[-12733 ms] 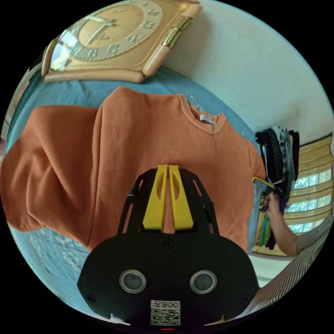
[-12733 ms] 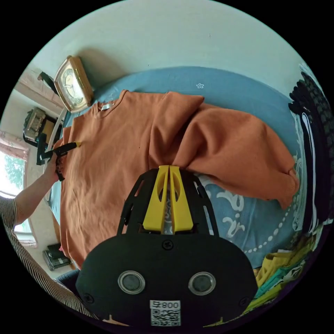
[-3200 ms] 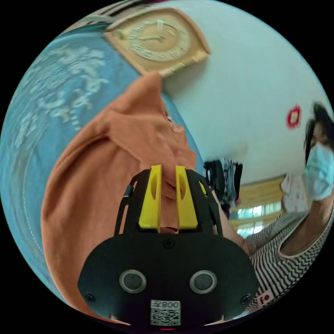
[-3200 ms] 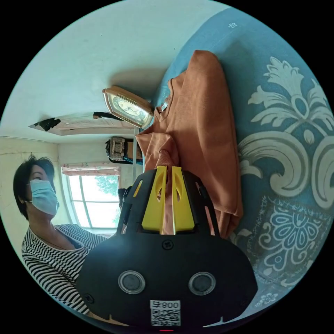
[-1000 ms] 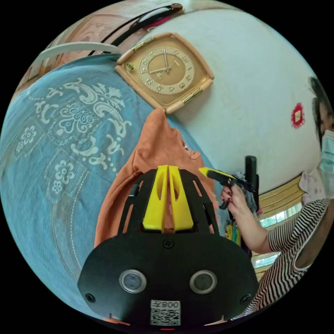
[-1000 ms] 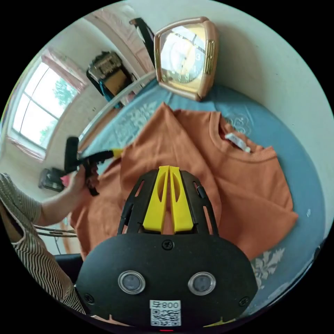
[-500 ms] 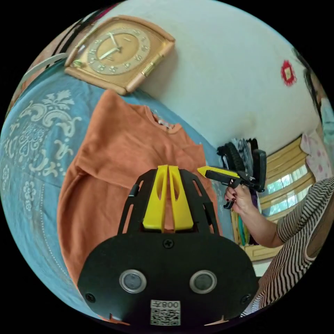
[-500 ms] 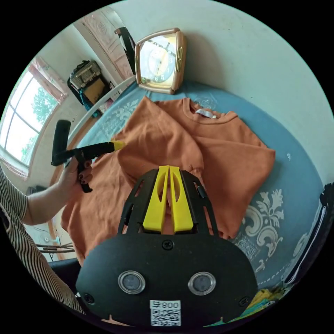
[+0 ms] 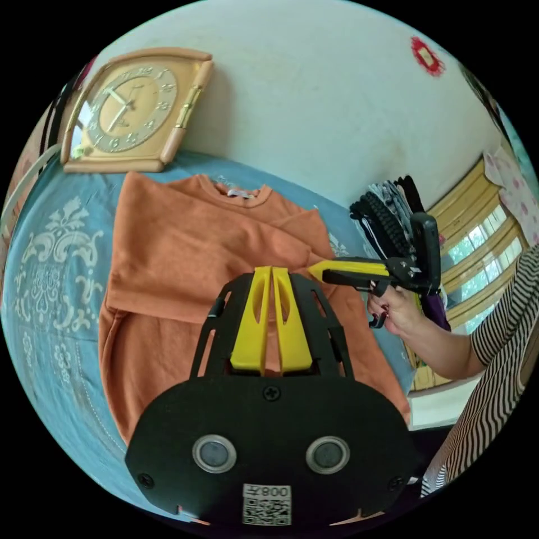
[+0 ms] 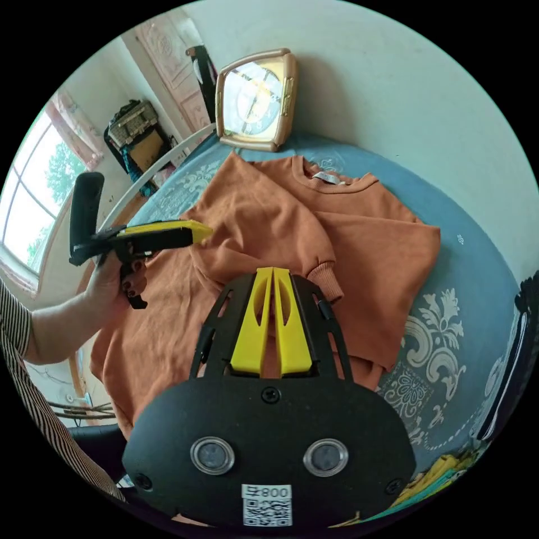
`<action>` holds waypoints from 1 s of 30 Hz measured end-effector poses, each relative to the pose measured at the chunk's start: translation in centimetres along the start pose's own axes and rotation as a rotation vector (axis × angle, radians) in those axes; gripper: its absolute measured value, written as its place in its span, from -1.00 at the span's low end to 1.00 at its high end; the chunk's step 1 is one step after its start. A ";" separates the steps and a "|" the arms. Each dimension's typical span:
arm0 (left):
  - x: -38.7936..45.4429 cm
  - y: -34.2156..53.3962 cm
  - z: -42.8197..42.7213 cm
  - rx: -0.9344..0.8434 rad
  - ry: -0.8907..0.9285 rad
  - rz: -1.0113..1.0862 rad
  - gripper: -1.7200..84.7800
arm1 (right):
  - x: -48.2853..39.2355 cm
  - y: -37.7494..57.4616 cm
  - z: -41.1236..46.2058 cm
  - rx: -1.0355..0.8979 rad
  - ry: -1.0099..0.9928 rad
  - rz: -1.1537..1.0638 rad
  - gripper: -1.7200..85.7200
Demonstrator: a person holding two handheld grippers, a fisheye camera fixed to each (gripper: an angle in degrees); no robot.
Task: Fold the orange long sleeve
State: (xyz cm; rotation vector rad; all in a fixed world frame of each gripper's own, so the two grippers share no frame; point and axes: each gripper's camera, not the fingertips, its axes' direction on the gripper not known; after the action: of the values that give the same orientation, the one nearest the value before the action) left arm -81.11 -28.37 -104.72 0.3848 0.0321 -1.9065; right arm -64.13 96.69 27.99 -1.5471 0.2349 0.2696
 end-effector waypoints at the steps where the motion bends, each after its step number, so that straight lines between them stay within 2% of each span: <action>1: 1.2 0.6 0.7 -0.029 0.007 0.038 -0.95 | 0.9 1.8 -0.4 0.008 -0.008 0.029 -0.96; 3: 2.3 1.8 2.7 -0.127 0.010 0.052 -0.95 | 2.5 4.4 -0.1 -0.036 -0.034 0.073 -0.96; 5: 2.8 3.9 4.9 -0.226 -0.041 0.054 -0.95 | 4.9 8.1 0.8 -0.051 -0.171 0.134 -0.96; 16: 4.8 9.3 -1.8 -0.138 0.046 -0.077 -0.95 | 10.2 22.4 -2.5 -0.003 -0.236 0.219 -0.96; 22: 5.3 15.2 -7.5 -0.233 -0.061 -0.182 -0.95 | 13.5 33.1 -5.8 -0.008 -0.247 0.333 -0.96; 30: 7.0 22.9 -15.2 -0.478 -0.226 -0.280 -0.95 | 14.8 49.2 -8.1 -0.268 -0.322 0.415 -0.96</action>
State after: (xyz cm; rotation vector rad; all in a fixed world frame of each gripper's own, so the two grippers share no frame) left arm -58.55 -39.98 -117.39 -0.1674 0.4013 -2.1272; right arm -65.51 89.22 -23.45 -1.6810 0.2721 0.8996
